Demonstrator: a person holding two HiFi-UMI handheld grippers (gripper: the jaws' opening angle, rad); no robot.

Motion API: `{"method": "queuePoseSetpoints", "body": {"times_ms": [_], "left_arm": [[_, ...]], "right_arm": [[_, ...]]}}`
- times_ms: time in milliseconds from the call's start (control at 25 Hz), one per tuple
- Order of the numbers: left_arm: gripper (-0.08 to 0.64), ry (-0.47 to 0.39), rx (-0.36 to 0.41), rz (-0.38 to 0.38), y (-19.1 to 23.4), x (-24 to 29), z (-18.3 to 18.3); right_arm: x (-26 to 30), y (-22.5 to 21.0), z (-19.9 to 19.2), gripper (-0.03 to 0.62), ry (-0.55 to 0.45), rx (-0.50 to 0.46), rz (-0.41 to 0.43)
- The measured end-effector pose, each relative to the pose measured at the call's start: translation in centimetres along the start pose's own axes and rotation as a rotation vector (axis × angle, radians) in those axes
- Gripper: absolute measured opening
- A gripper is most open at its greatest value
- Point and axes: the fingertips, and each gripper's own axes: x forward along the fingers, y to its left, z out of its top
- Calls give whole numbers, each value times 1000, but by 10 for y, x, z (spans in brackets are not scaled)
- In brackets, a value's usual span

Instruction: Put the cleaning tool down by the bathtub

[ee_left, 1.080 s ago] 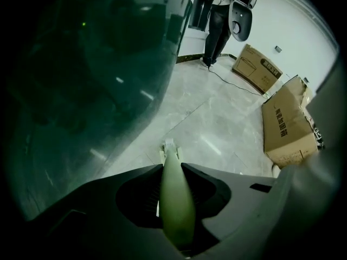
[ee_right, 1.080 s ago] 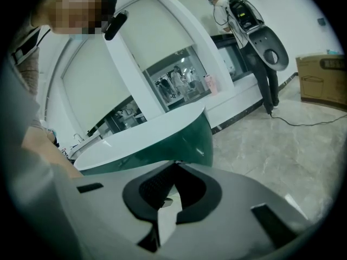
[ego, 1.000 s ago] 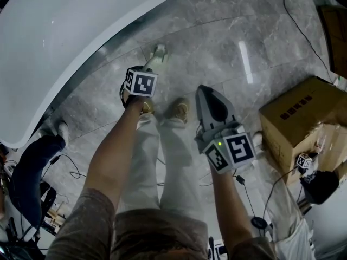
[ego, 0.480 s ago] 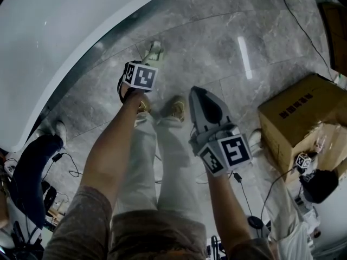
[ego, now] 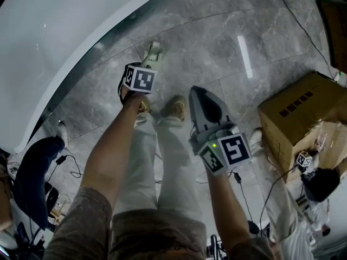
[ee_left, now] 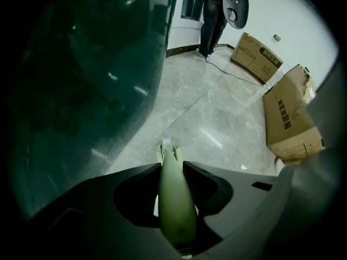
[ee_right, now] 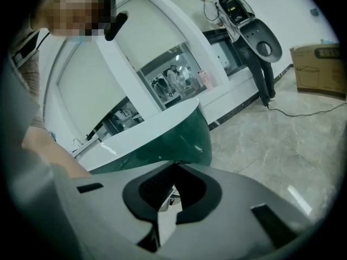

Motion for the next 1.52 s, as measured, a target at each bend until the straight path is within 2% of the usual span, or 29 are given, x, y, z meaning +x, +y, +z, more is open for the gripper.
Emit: {"method": "queuePoseSetpoints", "body": {"times_ms": [80, 240, 680, 840, 1000, 1320, 1520], "left_arm": [[157, -17, -4, -23, -4, -2, -1], [190, -43, -2, -21, -5, -11, -3], [190, -133, -33, -21, 0, -64, 9], [79, -181, -35, 8, 4, -96, 17], [20, -193, -39, 3, 0, -131, 22], [9, -192, -94, -37, -8, -218, 16], [9, -271, -79, -51, -9, -291, 24]], "right_arm": [[-1, 3, -1, -2, 1, 3, 8], [-3, 10, -3, -2, 13, 0, 14], [-18, 28, 13, -2, -1, 3, 12], [-31, 40, 22, -2, -5, -1, 7], [-44, 55, 30, -2, -1, 3, -2], [-73, 102, 63, -2, -12, -20, 9], [-91, 140, 85, -2, -16, -9, 34]]}}
